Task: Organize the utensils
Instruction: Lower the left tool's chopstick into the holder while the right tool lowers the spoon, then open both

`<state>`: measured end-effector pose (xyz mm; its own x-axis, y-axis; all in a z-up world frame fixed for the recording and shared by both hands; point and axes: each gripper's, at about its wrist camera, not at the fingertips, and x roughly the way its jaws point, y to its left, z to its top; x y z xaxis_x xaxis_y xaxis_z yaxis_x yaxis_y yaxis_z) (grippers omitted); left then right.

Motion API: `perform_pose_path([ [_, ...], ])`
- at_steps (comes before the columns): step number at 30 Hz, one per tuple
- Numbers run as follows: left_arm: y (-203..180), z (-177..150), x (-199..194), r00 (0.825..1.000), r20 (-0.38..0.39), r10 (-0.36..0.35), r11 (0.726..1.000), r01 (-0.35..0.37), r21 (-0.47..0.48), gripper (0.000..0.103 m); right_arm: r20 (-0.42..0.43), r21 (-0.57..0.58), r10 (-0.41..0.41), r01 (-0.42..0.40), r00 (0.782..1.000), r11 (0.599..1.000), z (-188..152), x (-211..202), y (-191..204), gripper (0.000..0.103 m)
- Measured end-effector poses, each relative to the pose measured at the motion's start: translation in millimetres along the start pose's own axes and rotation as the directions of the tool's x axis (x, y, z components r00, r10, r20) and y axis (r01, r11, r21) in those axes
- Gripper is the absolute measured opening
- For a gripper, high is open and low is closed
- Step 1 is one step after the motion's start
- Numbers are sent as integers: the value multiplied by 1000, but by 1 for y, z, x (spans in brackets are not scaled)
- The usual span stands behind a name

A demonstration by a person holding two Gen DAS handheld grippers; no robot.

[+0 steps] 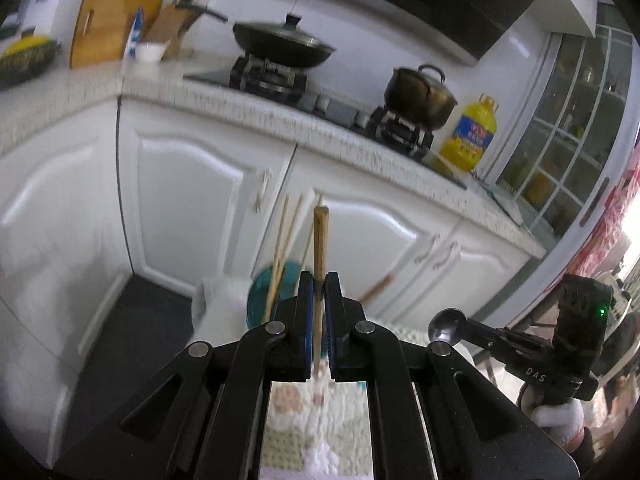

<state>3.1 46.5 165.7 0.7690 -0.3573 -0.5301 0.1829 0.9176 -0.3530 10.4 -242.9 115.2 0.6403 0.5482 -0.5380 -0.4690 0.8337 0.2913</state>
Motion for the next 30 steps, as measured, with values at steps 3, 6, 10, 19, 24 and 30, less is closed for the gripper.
perform_pose_path([
  [3, 2, 17, -1, 1000, 23, 19, 1000, -20, 24, 4, 22, -16, -16, 16, 1000, 1000, 19, 8, 5, 3],
  [6, 5, 30, 4, 998, 39, 43, 998, -44, 37, 4, 39, -37, -42, 44, 998, 998, 37, 22, 10, 3],
  [10, 12, 39, 9, 997, 45, 57, 997, -59, 41, 4, 52, -82, -90, 94, 995, 992, 54, 43, 17, 3],
  [19, 24, 36, 41, 993, 19, 117, 990, -118, 71, 4, 49, -133, -184, 189, 982, 973, 60, 90, 13, 3],
  [24, 30, 21, 65, 989, -16, 146, 987, -145, 66, 4, 40, -185, -212, 215, 977, 959, 50, 104, 20, 3],
  [30, 30, 1, 88, 984, -62, 164, 985, -160, 68, 4, -23, -221, -197, 187, 980, 957, 29, 118, 26, 3],
])
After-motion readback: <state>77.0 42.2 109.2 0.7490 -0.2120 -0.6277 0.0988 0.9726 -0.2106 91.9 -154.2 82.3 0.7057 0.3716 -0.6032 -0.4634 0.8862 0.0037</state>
